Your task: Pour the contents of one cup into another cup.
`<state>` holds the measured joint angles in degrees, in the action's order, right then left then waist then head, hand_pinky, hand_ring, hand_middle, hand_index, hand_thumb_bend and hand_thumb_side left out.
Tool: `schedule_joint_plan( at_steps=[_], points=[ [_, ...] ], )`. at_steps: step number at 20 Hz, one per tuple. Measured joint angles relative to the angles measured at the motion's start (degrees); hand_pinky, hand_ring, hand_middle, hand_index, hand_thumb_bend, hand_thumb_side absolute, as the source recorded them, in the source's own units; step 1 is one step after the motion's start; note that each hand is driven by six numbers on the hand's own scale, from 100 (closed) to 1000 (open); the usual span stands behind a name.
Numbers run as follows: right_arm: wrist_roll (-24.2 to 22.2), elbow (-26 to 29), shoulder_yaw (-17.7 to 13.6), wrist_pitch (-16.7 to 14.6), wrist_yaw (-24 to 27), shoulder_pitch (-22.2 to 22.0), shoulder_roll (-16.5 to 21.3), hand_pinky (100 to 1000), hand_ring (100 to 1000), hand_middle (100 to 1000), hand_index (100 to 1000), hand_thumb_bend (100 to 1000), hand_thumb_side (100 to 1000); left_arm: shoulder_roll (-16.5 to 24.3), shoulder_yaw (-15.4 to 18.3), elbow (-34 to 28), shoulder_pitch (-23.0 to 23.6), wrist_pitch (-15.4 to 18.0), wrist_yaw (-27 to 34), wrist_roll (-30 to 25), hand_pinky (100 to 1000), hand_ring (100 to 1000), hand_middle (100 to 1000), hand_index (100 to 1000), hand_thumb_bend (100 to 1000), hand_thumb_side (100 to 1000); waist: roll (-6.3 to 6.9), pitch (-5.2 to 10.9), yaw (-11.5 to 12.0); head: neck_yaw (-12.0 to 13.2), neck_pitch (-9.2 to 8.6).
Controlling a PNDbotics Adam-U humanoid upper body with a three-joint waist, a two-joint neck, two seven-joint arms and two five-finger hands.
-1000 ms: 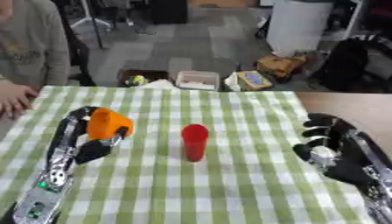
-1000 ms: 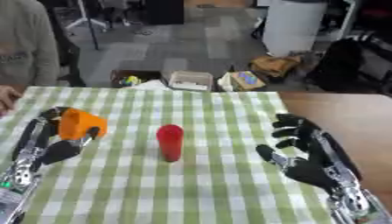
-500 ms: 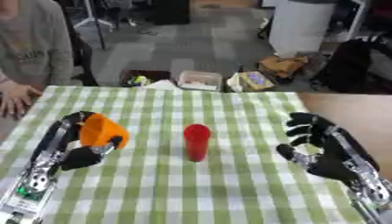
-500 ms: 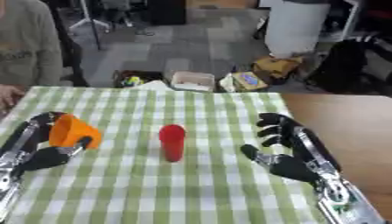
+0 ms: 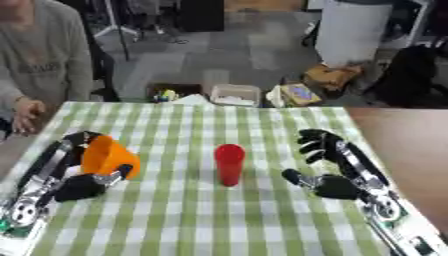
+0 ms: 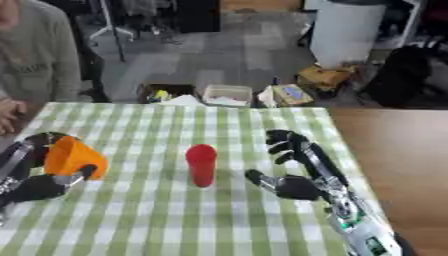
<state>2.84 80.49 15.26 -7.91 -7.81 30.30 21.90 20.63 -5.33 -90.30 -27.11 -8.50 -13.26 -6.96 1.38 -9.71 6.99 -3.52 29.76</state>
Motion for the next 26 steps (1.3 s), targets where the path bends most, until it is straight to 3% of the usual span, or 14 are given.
schedule_joint_plan(
  at_steps=[5, 6, 15, 26],
  points=[
    [1.06, -2.86, 0.33, -1.60, -4.58, 1.39, -0.74, 645, 737, 735, 859, 662, 324, 0.04, -2.11, -1.16, -0.45, -0.72, 0.91, -2.74, 422, 402, 388, 692, 314, 145, 0.59, -0.26, 2.54, -2.13, -0.55],
    [1.23, -3.43, 0.33, -1.87, -5.24, 1.61, -0.96, 645, 736, 735, 859, 655, 355, 0.19, -2.59, -1.36, -0.67, -0.85, 1.08, -3.33, 422, 402, 388, 692, 317, 145, 0.70, -0.32, 2.92, -2.51, -0.69],
    [2.05, -9.13, 0.54, -3.96, -9.04, 3.21, -2.22, 640, 730, 731, 859, 659, 357, 3.31, -6.58, -2.43, -2.25, -1.31, 1.26, -7.82, 433, 413, 397, 692, 364, 176, 1.81, -1.34, 5.92, -5.54, -2.08],
    [2.22, -14.73, 0.25, -5.30, -11.95, 6.92, -4.66, 643, 734, 735, 862, 670, 362, 3.13, -7.22, -4.72, -2.25, -1.06, 2.45, -8.62, 433, 414, 397, 692, 364, 185, 1.77, -2.28, 8.21, -7.40, -3.20]
  ],
)
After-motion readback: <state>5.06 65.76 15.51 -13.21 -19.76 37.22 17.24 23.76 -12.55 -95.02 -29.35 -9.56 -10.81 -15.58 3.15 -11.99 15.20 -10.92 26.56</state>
